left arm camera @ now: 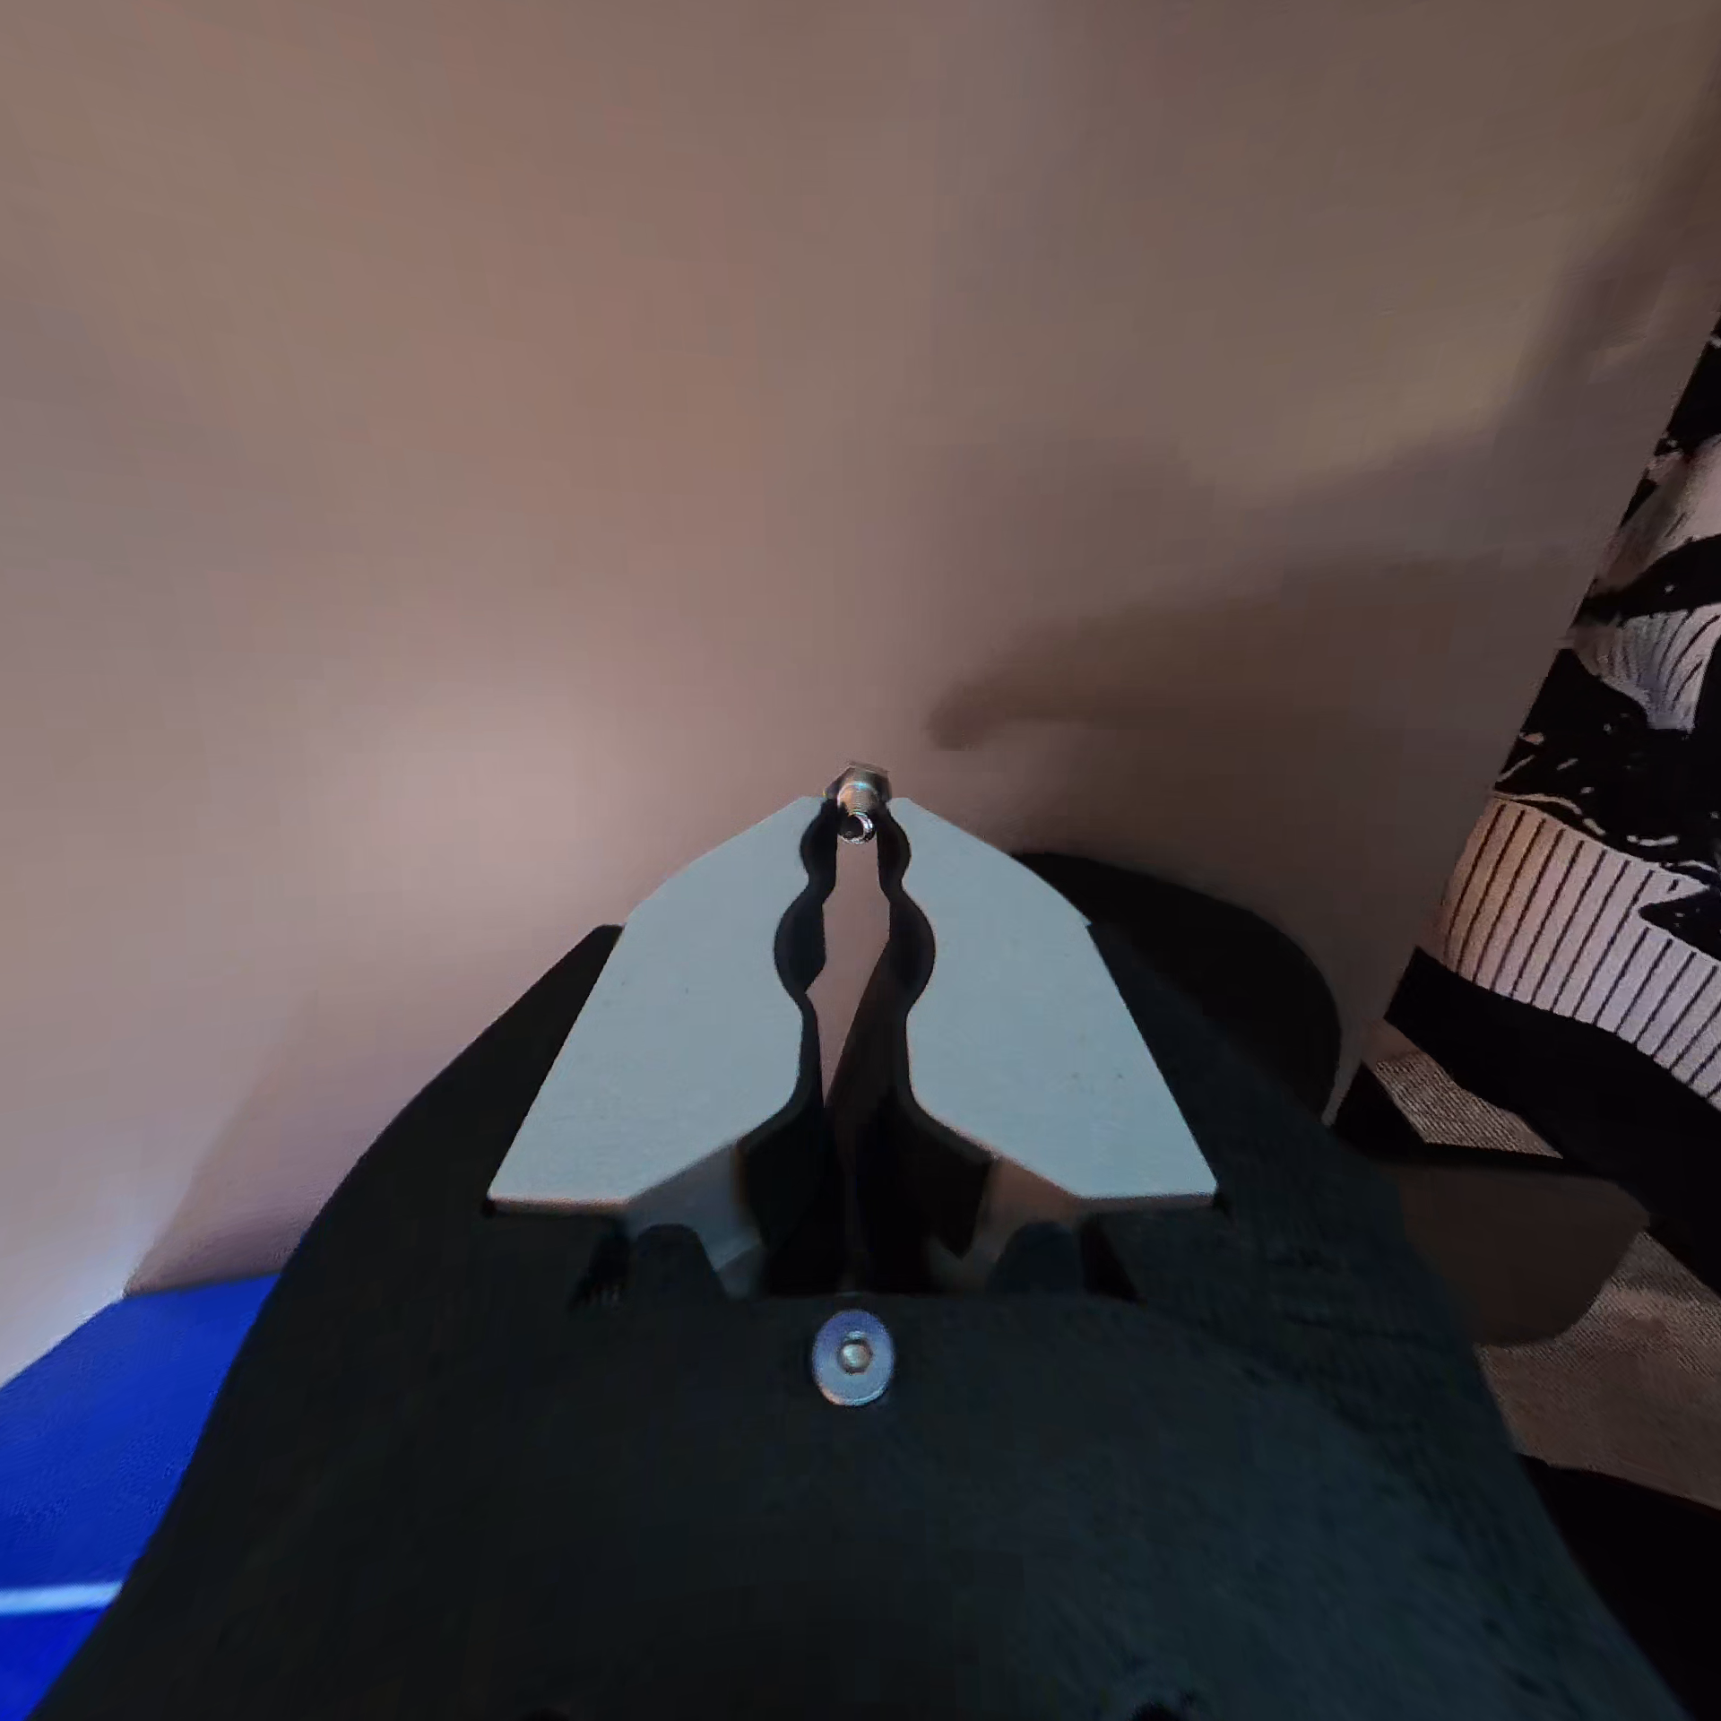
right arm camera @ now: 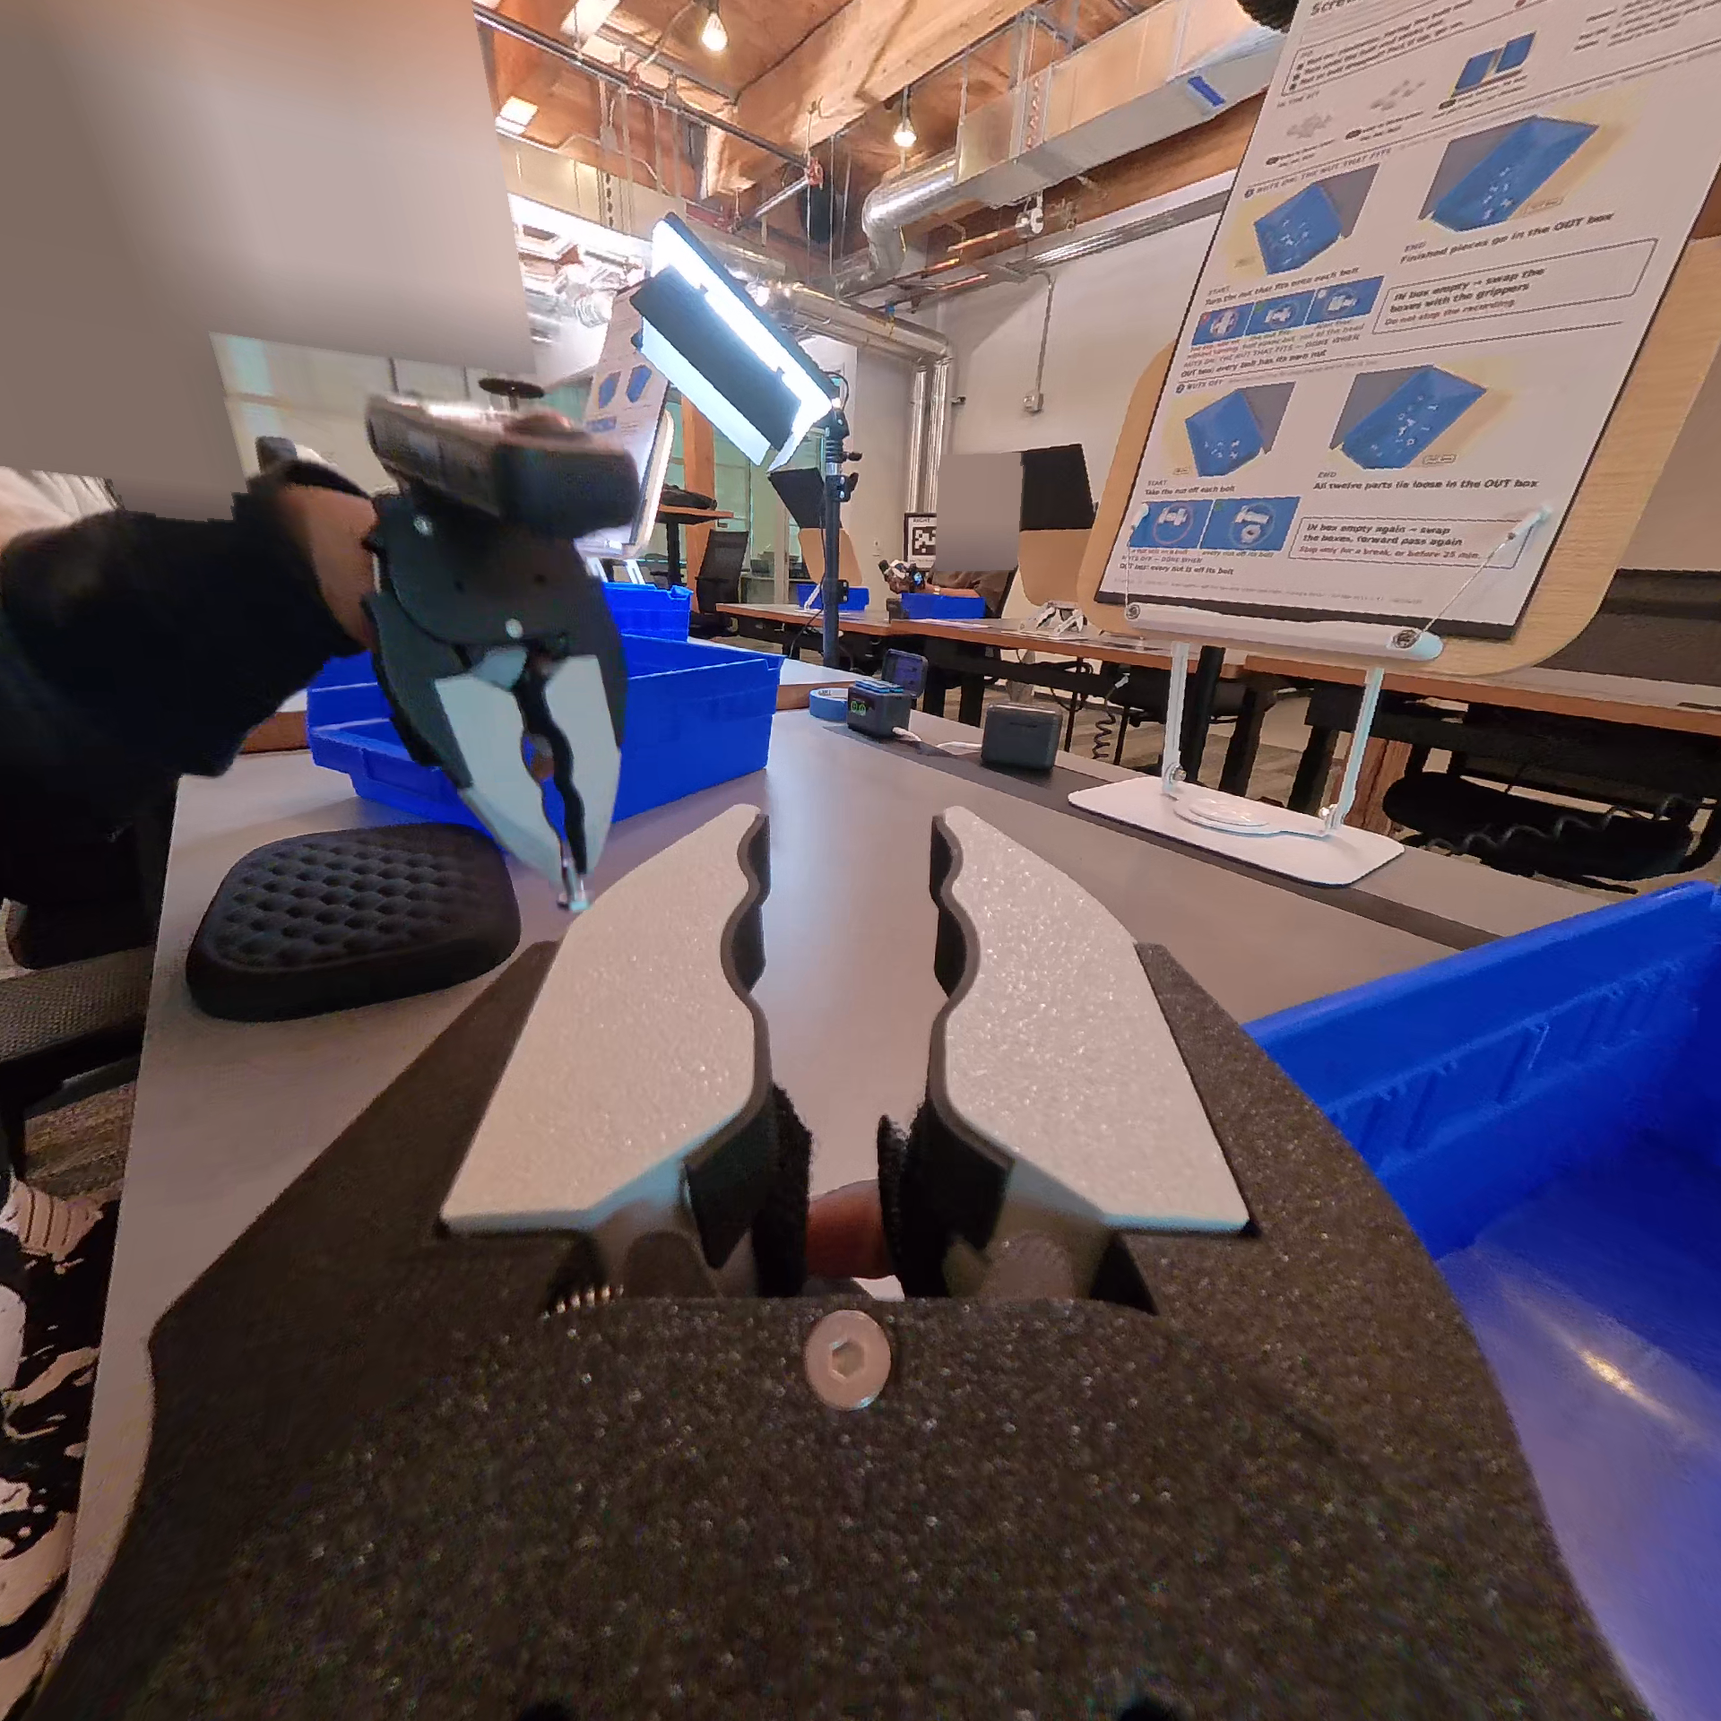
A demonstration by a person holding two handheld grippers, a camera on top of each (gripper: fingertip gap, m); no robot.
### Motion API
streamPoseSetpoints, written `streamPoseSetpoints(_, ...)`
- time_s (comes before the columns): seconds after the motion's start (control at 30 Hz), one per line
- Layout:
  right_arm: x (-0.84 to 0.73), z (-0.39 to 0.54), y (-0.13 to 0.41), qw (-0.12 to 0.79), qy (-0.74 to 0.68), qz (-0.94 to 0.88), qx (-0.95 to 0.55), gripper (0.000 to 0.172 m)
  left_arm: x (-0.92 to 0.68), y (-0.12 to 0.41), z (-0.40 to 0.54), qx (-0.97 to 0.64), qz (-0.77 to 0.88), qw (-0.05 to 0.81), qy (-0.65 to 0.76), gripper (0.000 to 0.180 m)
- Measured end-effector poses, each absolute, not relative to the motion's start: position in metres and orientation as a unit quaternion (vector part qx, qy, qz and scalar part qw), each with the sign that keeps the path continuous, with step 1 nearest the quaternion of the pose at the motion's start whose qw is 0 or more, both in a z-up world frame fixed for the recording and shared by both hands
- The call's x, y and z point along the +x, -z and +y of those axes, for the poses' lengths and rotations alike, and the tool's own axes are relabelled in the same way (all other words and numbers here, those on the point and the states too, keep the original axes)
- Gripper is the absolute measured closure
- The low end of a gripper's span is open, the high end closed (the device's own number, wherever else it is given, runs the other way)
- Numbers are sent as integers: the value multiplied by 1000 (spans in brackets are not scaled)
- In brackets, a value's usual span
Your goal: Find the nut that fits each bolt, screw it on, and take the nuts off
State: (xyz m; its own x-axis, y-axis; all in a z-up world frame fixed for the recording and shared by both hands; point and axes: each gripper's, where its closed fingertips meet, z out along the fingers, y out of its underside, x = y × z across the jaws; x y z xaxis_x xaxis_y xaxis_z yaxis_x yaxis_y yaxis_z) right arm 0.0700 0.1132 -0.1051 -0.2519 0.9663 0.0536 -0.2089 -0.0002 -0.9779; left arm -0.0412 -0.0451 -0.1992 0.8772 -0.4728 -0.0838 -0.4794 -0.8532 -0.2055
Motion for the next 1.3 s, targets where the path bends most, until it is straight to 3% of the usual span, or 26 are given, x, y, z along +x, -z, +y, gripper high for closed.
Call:
streamPoseSetpoints(0.03,70,113,105,488,-603,-511,-369,139,-37,205,-44,-962,251,104,-8,172)
streamPoseSetpoints(0.37,71,114,105,488,-605,-510,-368,139,-32,230,-41,-963,257,78,1,172)
streamPoseSetpoints(0.47,70,114,105,487,-605,-510,-369,139,-34,228,-43,-965,250,81,-4,162)
streamPoseSetpoints(0.7,70,114,105,485,-607,-509,-369,139,-76,144,-85,-966,164,199,-22,154)
streamPoseSetpoints(0.77,70,113,105,486,-606,-511,-368,139,-108,132,-117,-974,113,193,-29,151)
streamPoseSetpoints(1.07,70,112,104,487,-606,-511,-365,139,-209,216,-205,-995,-88,44,-29,146)
streamPoseSetpoints(1.3,70,113,105,484,-607,-512,-368,139,-217,230,-206,-994,-104,43,-10,149)
